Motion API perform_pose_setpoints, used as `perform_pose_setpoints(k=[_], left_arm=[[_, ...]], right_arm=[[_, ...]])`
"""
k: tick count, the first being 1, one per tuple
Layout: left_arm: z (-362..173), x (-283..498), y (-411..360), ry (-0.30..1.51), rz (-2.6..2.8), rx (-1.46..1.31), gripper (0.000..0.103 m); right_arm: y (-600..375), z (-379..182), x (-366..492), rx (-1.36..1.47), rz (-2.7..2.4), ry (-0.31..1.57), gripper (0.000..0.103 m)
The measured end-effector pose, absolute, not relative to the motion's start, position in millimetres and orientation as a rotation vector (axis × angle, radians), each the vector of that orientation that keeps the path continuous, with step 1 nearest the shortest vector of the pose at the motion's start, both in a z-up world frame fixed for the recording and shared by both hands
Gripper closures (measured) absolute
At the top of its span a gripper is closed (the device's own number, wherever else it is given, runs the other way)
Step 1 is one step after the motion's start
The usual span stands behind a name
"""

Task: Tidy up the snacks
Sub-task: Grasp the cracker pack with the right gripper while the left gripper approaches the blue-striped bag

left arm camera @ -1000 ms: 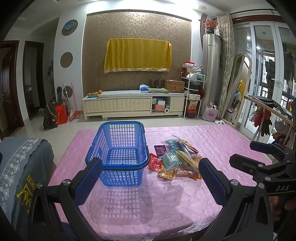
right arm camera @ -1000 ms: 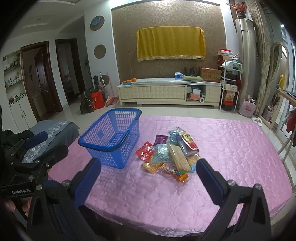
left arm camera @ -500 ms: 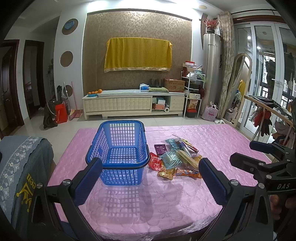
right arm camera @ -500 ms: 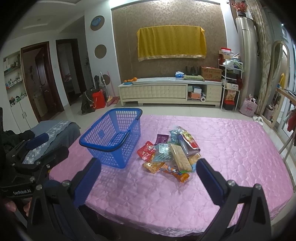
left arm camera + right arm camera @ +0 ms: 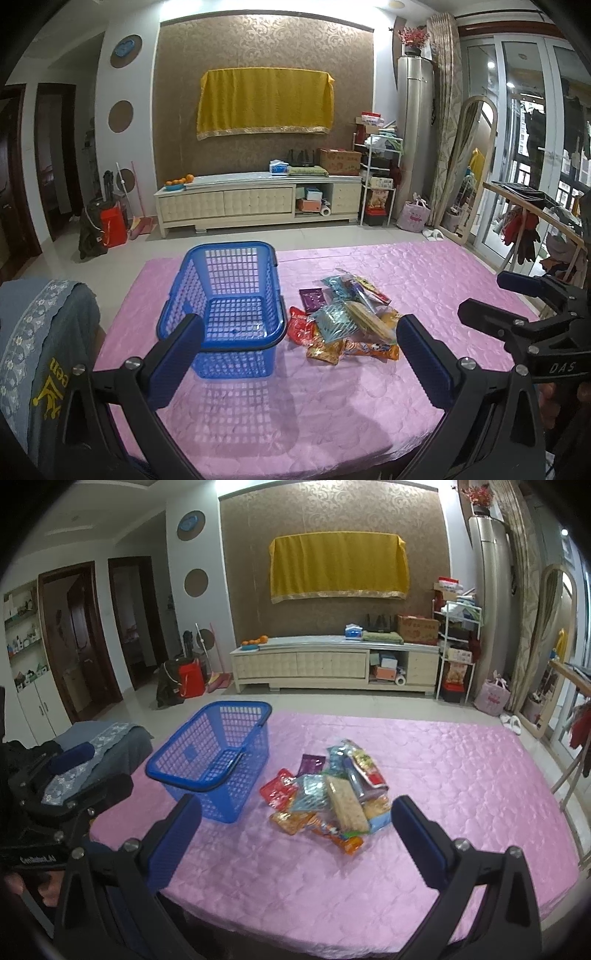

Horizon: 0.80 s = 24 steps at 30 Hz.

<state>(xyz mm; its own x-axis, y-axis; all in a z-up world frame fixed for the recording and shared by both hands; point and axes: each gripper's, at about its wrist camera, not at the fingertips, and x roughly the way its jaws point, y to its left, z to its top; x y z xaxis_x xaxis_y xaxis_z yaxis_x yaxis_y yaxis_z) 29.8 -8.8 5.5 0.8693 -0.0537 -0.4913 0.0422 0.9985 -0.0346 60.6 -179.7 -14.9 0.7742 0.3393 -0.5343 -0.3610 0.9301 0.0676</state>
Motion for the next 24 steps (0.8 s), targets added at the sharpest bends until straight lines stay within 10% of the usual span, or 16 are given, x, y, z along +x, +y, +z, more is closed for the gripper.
perform_pose_setpoints(k=[24], left_arm=[[-59.4, 157.8, -66.7, 0.759, -0.184, 0.037, 0.010]], right_arm=[[-235.4, -102.3, 203.6, 0.016, 0.671, 0.898, 0.000]])
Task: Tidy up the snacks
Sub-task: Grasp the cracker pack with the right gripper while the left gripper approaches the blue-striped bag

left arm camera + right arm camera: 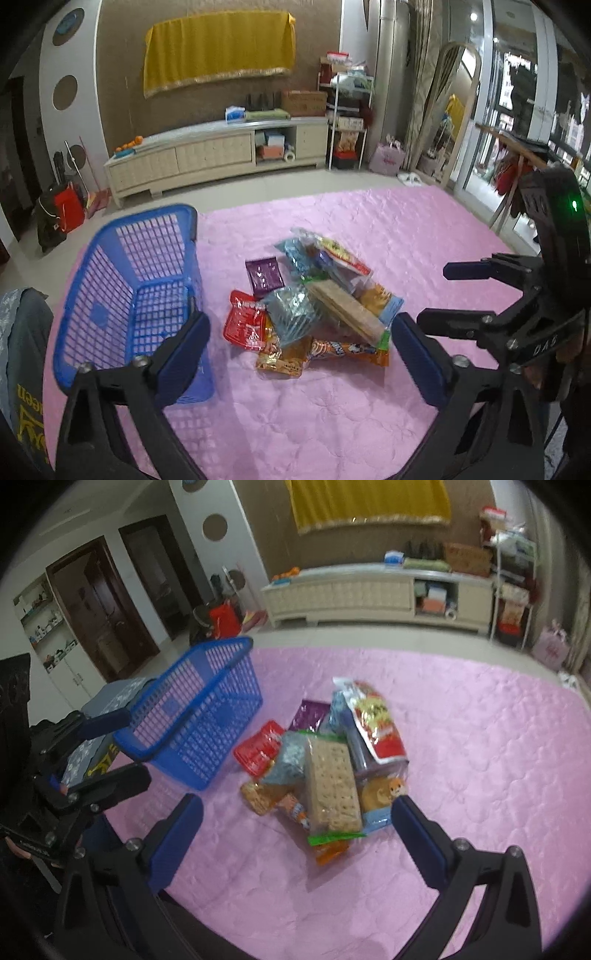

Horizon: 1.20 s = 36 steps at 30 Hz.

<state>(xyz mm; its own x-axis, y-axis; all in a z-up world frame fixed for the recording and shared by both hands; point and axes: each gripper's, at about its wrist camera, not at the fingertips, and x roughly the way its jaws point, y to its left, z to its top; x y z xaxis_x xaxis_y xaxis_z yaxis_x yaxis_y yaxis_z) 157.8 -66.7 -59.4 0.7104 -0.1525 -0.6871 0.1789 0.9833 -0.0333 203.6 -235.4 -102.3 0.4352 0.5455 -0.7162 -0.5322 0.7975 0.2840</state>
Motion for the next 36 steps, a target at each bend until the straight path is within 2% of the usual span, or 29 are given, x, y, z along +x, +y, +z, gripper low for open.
perform_pose_setpoints(k=[3, 5, 21, 25, 36], left_arm=[[-69.4, 168.0, -73.6, 0.791, -0.185, 0.055, 0.012], [-74.0, 173.7, -76.5, 0.806, -0.185, 0.060, 0.012], [-105.3, 206.7, -79.6, 0.885, -0.176, 0.080, 0.012], [-109.4, 209.1, -78.7, 0.899, -0.177, 0.081, 0.012], [-105.0, 209.9, -79.0, 0.908, -0.190, 0.044, 0.012]], right_arm=[[-238.1, -121.5, 220.9, 0.031, 0.735, 0.956, 0.008], [-234.4, -132.5, 232.3, 0.028, 0.753, 0.991, 0.017], [-217.0, -198.9, 285.9, 0.029, 0.855, 1.188, 0.020], [-220.3, -208.6, 293.7, 0.042, 0.861, 1.214, 0.044], [-250.1, -174.1, 276.3, 0.060, 0.786, 1.084, 0.045]])
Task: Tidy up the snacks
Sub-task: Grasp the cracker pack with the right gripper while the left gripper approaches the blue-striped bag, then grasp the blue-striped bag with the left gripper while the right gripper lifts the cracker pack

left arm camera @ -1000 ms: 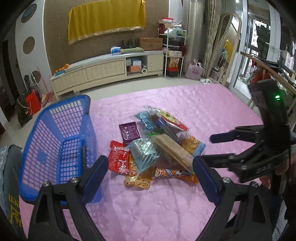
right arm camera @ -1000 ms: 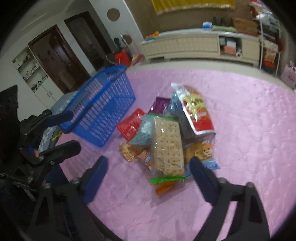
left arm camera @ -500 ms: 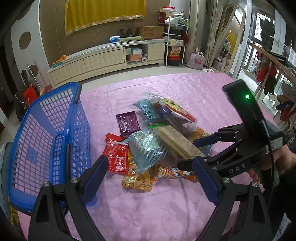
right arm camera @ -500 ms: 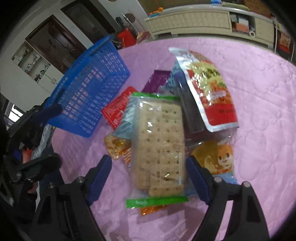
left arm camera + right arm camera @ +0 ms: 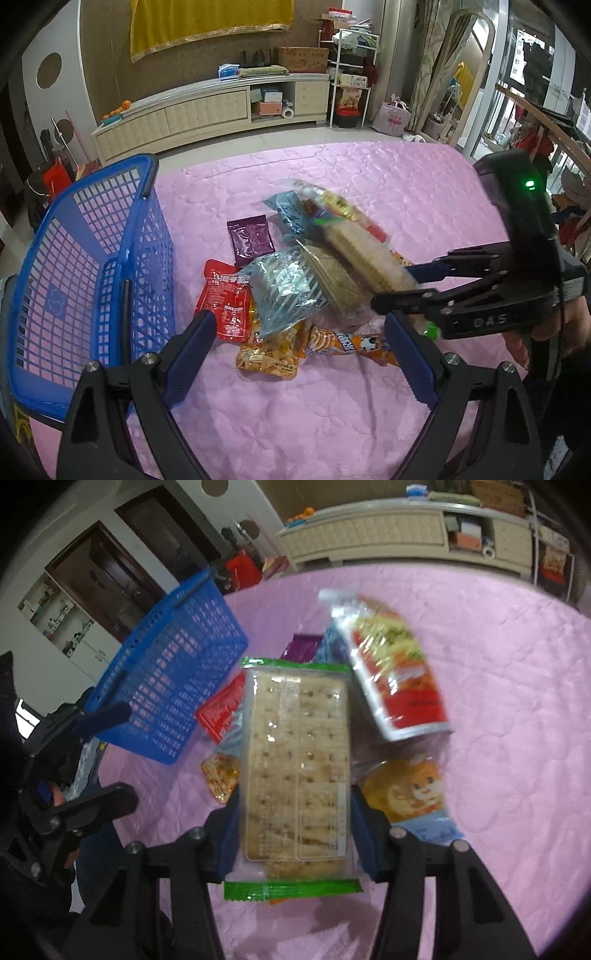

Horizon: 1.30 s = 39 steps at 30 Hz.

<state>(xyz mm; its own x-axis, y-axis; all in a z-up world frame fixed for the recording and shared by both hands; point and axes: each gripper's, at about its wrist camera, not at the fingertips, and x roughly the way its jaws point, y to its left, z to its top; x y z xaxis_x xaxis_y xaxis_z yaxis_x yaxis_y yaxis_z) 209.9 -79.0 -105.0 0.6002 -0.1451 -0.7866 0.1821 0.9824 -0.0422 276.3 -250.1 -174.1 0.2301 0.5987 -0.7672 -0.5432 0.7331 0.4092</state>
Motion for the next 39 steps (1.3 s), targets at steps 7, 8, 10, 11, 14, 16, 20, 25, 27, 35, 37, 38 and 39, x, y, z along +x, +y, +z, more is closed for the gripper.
perform_pose_setpoints(k=[7, 8, 10, 11, 14, 16, 20, 25, 27, 35, 37, 38, 39], left_arm=[[-98.6, 222.2, -81.6, 0.927, -0.204, 0.013, 0.012], [-99.2, 225.4, -83.6, 0.930, -0.202, 0.015, 0.012], [-102.4, 232.8, -88.3, 0.943, -0.200, 0.024, 0.012], [-105.2, 237.9, -91.0, 0.957, -0.203, 0.031, 0.012], [-113.4, 249.5, -93.5, 0.978, -0.173, 0.040, 0.012], [-122.2, 259.7, -91.2, 1.006, -0.140, 0.033, 0.012], [-139.5, 272.7, -90.0, 1.049, -0.103, 0.048, 0.012], [-161.0, 283.5, -95.7, 1.082, -0.059, 0.136, 0.012], [-169.9, 288.0, -96.3, 1.102, -0.050, 0.161, 0.012], [-186.8, 315.3, -96.1, 1.131, -0.039, 0.208, 0.012], [-195.6, 322.7, -96.8, 1.153, -0.037, 0.223, 0.012], [-196.3, 323.8, -97.2, 1.159, -0.038, 0.220, 0.016], [-197.4, 324.2, -96.5, 1.159, -0.048, 0.201, 0.032]], right_arm=[[-268.5, -160.4, 274.2, 0.083, 0.685, 1.039, 0.045], [-270.7, -160.2, 274.5, 0.083, 0.669, 1.038, 0.045], [-274.3, -162.9, 276.0, 0.101, 0.648, 1.040, 0.045], [-277.9, -164.1, 276.5, 0.118, 0.645, 1.042, 0.045], [-283.2, -166.3, 277.1, 0.144, 0.639, 1.038, 0.045], [-285.5, -165.1, 278.4, 0.134, 0.621, 1.031, 0.045], [-283.6, -174.1, 282.3, 0.127, 0.601, 1.034, 0.045], [-278.5, -180.3, 283.5, 0.122, 0.595, 1.042, 0.045], [-278.5, -182.7, 284.8, 0.124, 0.592, 1.044, 0.045], [-282.2, -188.7, 290.2, 0.139, 0.570, 1.052, 0.045], [-281.8, -189.7, 291.7, 0.143, 0.567, 1.057, 0.045], [-281.4, -189.6, 292.1, 0.144, 0.565, 1.057, 0.045], [-281.2, -189.5, 291.9, 0.144, 0.565, 1.058, 0.045]])
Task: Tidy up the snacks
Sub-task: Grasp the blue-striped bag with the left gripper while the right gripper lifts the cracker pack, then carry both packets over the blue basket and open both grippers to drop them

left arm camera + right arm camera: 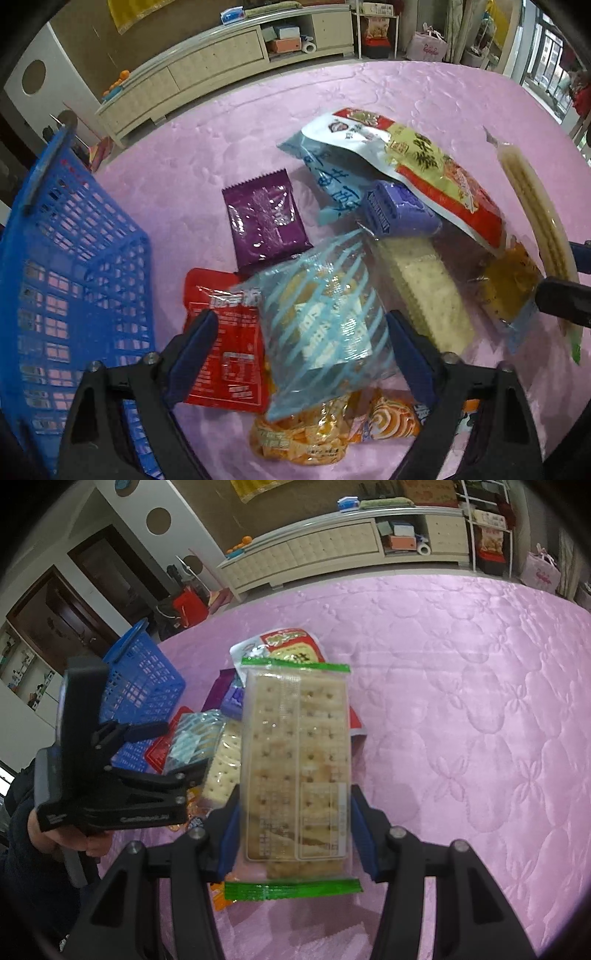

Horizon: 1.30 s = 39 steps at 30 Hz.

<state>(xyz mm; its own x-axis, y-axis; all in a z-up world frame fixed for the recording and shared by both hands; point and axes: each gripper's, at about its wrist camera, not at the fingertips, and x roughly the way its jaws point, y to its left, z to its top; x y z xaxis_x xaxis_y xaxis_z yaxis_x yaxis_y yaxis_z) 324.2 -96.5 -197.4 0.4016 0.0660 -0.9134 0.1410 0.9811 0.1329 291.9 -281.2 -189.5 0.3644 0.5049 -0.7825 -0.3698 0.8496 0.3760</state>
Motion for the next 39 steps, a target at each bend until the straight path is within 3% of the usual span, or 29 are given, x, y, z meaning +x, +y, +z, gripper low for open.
perform_pose_setpoints(k=[2, 8, 29, 39], left_arm=[[-200.0, 323.9, -94.4, 1.172, -0.073, 0.146, 0.045], [-194.3, 312.0, -90.4, 1.166, -0.080, 0.121, 0.050], [-73.1, 205.7, -64.9, 0.880, -0.205, 0.073, 0.051], [-31.3, 171.4, -13.4, 0.766, -0.202, 0.044, 0.051]], right_arm=[[-279.9, -188.0, 290.9, 0.144, 0.563, 1.059, 0.045], [-275.3, -183.1, 288.6, 0.127, 0.551, 1.063, 0.045], [-239.8, -95.3, 226.6, 0.023, 0.635, 0.927, 0.045], [-196.1, -49.5, 193.5, -0.035, 0.665, 0.844, 0.045]])
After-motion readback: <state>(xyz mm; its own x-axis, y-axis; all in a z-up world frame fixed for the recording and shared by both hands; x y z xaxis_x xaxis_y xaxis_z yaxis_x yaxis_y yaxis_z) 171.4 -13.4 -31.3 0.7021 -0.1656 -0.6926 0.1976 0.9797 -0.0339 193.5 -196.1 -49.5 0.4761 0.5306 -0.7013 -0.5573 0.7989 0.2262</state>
